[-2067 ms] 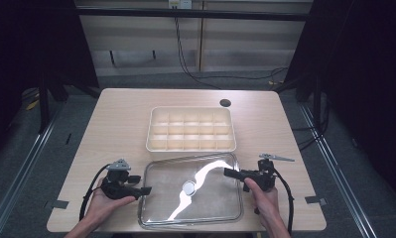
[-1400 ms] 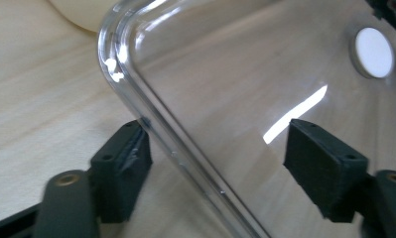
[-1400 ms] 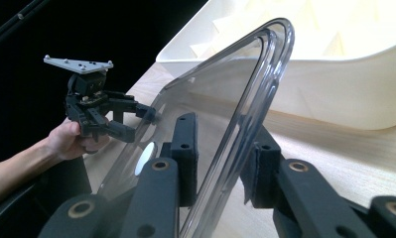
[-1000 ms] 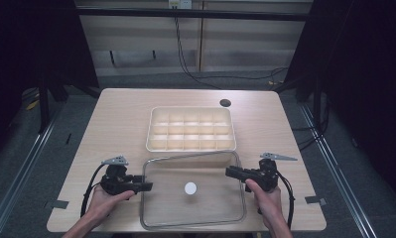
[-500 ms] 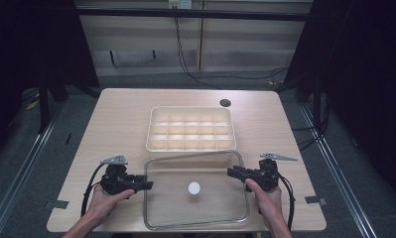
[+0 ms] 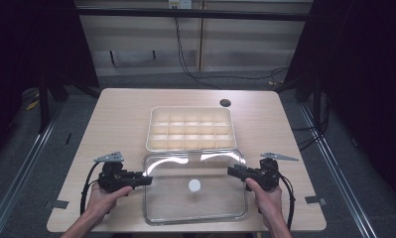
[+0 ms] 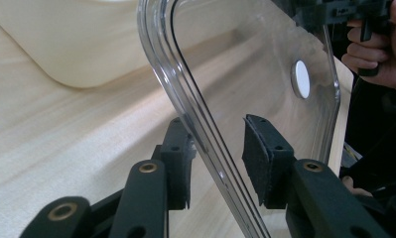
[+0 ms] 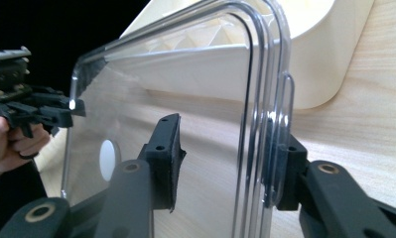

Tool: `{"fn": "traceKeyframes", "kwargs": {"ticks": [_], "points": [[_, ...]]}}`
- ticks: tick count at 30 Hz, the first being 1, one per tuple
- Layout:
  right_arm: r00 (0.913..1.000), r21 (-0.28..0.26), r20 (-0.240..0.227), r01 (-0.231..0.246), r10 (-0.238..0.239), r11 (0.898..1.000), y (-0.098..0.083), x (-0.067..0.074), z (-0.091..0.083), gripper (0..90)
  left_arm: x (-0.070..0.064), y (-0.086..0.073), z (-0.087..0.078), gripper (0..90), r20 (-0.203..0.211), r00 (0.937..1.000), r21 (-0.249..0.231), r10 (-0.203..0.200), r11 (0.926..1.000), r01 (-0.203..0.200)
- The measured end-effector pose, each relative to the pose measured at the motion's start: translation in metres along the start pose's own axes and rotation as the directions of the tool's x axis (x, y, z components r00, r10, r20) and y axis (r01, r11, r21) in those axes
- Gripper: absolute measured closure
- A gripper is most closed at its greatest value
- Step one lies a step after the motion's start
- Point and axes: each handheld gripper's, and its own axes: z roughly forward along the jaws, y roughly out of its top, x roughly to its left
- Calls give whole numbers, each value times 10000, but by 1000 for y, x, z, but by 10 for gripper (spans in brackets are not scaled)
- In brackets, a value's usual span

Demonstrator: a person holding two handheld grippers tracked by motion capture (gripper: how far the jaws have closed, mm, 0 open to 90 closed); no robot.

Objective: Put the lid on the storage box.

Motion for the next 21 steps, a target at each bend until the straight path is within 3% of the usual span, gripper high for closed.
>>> {"fn": "traceKeyframes", "kwargs": {"ticks": [9, 21], "points": [[9990, 245, 277, 352, -359, 9991, 3, 4, 1, 509, -5, 7, -5, 675, -91, 9993, -68, 365, 9993, -366], [9986, -280, 268, 461, -453, 9985, 11, 8, -7, 544, -9, 21, -9, 708, -268, 9970, -316, 728, 9968, -736]]}}
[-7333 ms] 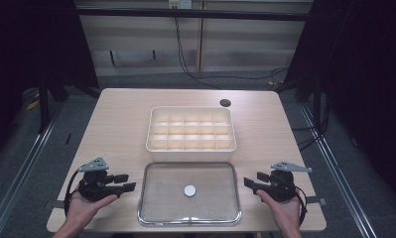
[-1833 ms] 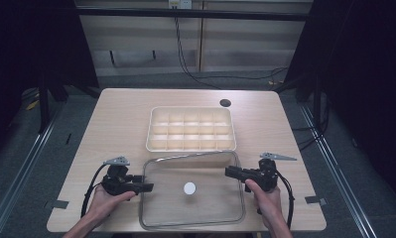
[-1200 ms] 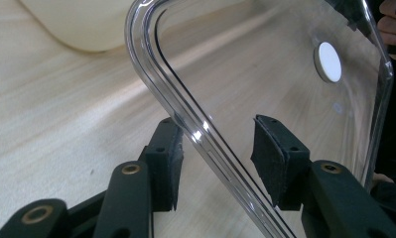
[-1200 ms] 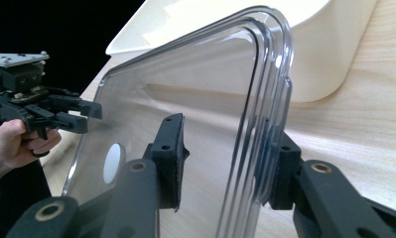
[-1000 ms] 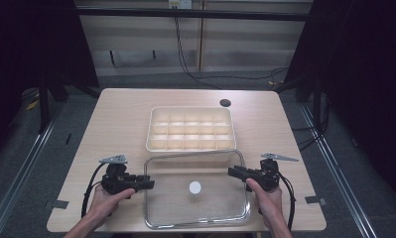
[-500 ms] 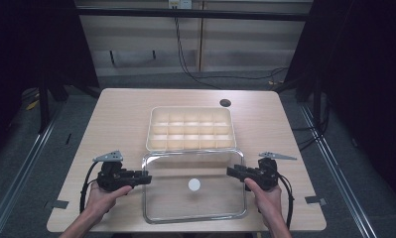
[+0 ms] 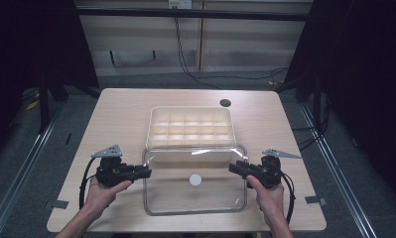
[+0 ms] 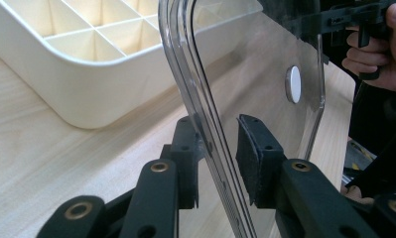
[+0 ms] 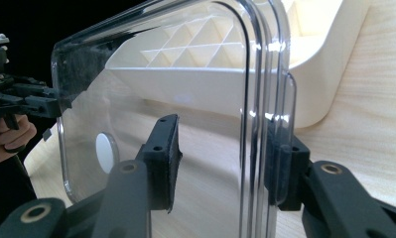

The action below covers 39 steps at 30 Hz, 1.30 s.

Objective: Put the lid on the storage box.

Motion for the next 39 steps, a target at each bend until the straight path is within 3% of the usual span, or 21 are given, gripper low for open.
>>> {"fn": "traceKeyframes", "kwargs": {"ticks": [7, 16, 26, 39], "points": [[9997, -86, 92, 225, -224, 9997, 6, 3, -4, 539, -6, 10, -2, 728, -219, 9994, -88, 270, 9996, -272], [9998, -419, 17, 195, -194, 9989, 15, 7, -6, 545, -3, 15, -6, 729, 6, 9993, -490, 367, 9981, -366], [9995, -638, -19, 313, -315, 9975, 31, 11, -1, 551, 1, 28, -12, 726, -357, 9990, -737, 278, 9968, -304], [9991, -993, -98, 407, -419, 9942, 54, 13, 3, 546, 3, 51, -20, 712, -788, 9954, -1072, 538, 9923, -621]]}}
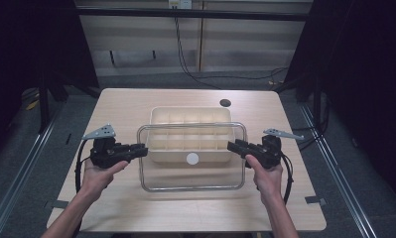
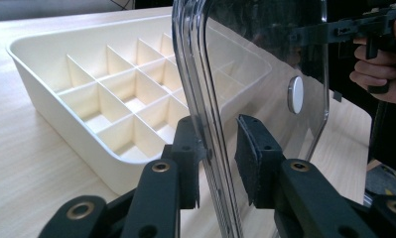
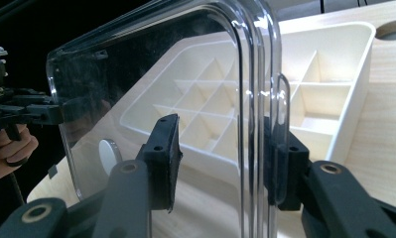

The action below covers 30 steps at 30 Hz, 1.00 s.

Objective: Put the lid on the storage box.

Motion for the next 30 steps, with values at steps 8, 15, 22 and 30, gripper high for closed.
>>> {"fn": "traceKeyframes", "kwargs": {"ticks": [8, 15, 22, 30], "points": [[9999, -123, -84, 99, -100, 9999, 12, 2, 8, 543, 5, 10, -5, 706, -247, 9997, -194, 53, 9998, -58], [9998, -170, -25, 210, -210, 9996, 24, 5, 14, 547, 14, 19, -5, 702, -423, 9991, -425, -51, 9991, 33], [9995, -234, 45, 310, -309, 9992, 36, 4, 17, 547, 18, 29, -1, 702, -479, 9988, -438, -67, 9990, 46], [9995, -361, 123, 294, -289, 9989, 49, -3, 19, 544, 22, 40, 7, 701, -577, 9983, -395, -43, 9992, 20]]}}
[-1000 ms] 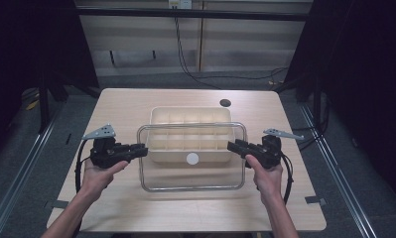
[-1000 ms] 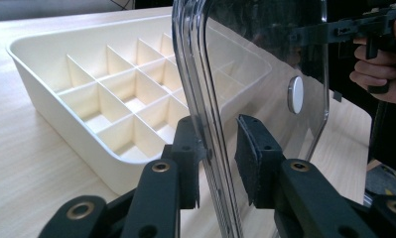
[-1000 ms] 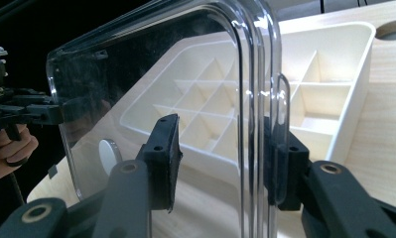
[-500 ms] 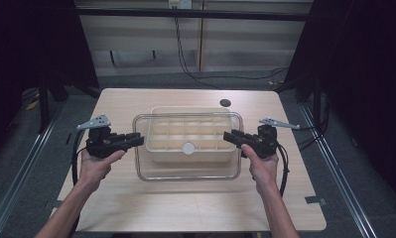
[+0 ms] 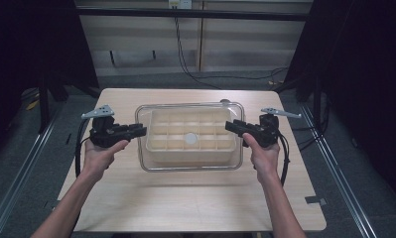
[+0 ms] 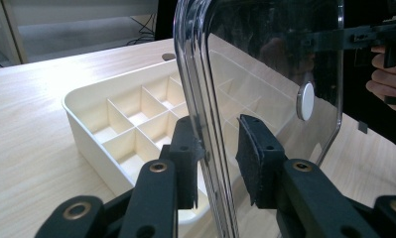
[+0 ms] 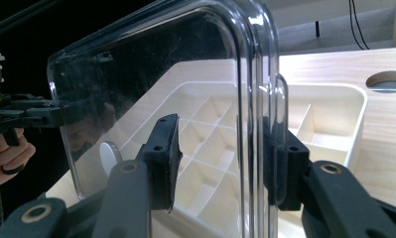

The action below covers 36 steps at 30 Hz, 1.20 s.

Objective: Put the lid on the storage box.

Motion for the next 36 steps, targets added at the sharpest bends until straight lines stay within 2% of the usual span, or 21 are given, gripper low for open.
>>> {"fn": "traceKeyframes", "kwargs": {"ticks": [7, 12, 18, 22, 24, 27, 36], "points": [[9999, -114, 168, -7, 9, 9999, 14, -5, 7, 532, 4, 7, 7, 698, -213, 9998, 50, -57, 10000, 58], [9999, -112, 101, 42, -41, 9999, 20, -6, 11, 532, 8, 13, 5, 699, -167, 9999, 14, -45, 10000, 45], [9999, -284, 86, -70, 73, 9996, 29, -7, 14, 532, 11, 28, 7, 698, -330, 9994, -152, -89, 9998, 84], [9999, -407, 83, -128, 131, 9991, 32, -9, 14, 532, 12, 37, 9, 698, -385, 9992, -149, 53, 9999, -59], [9997, -454, 62, -212, 215, 9987, 34, -10, 15, 533, 13, 40, 10, 698, -461, 9989, -171, -42, 9998, 34], [9997, -508, 91, -216, 221, 9985, 35, -11, 18, 532, 15, 42, 11, 697, -642, 9978, -157, -139, 9998, 129], [9987, -267, 86, -502, 505, 9984, 33, -19, 32, 532, 26, 38, 18, 697, -763, 9958, -51, -496, 9988, 494]]}}
